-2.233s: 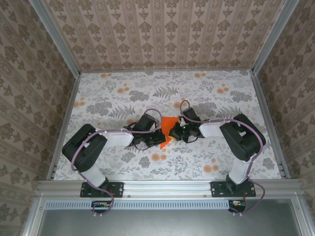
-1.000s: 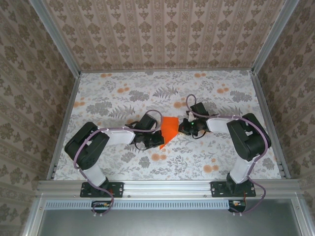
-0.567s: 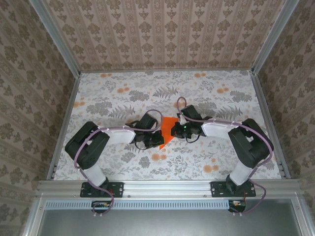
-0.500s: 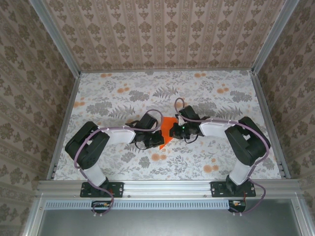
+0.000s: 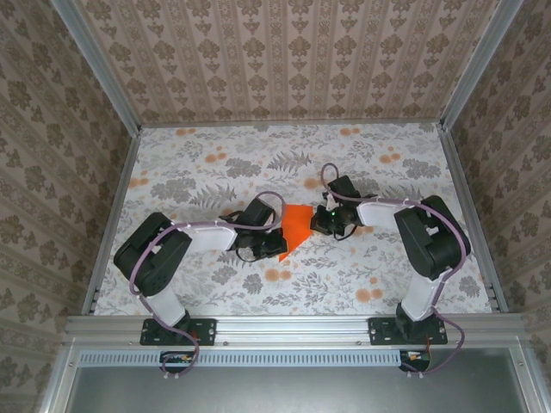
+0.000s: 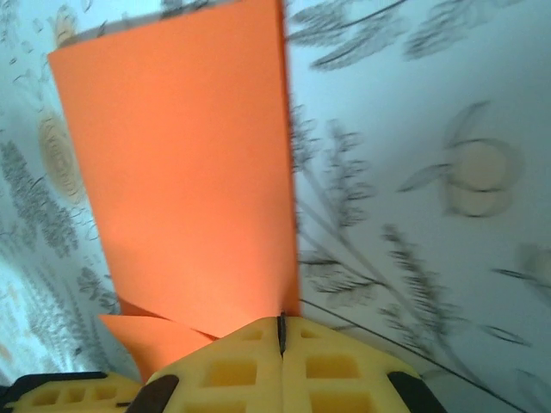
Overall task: Fold a paper plane with a square sheet of paper (pick it up from the middle)
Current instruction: Third fold the triangle at the center of the table.
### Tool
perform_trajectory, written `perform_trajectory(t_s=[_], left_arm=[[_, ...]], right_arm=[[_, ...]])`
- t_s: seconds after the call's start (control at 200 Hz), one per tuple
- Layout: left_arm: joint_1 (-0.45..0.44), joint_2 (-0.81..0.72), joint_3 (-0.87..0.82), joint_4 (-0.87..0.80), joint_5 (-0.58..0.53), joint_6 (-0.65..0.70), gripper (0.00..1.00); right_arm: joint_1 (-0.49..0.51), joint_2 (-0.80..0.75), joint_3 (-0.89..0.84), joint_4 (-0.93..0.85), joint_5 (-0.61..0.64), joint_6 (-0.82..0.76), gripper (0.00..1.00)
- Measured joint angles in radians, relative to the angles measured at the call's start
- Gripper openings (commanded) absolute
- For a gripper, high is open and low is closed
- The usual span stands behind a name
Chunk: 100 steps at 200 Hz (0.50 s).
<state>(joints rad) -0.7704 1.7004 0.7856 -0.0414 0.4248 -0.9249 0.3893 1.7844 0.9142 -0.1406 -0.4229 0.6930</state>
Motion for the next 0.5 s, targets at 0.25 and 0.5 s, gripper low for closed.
perform_trajectory(t_s=[0.25,0.5], left_arm=[[0.006,-0.014,0.043,-0.060,-0.013,0.048,0.20],[0.013,-0.027,0.144,-0.095,-0.090,0.063,0.17]], right_arm=[[-0.012,-0.165,-0.060,0.009,-0.010,0.023,0.37],[-0.011,-0.203,-0.116,0.064,-0.060,0.110,0.51]])
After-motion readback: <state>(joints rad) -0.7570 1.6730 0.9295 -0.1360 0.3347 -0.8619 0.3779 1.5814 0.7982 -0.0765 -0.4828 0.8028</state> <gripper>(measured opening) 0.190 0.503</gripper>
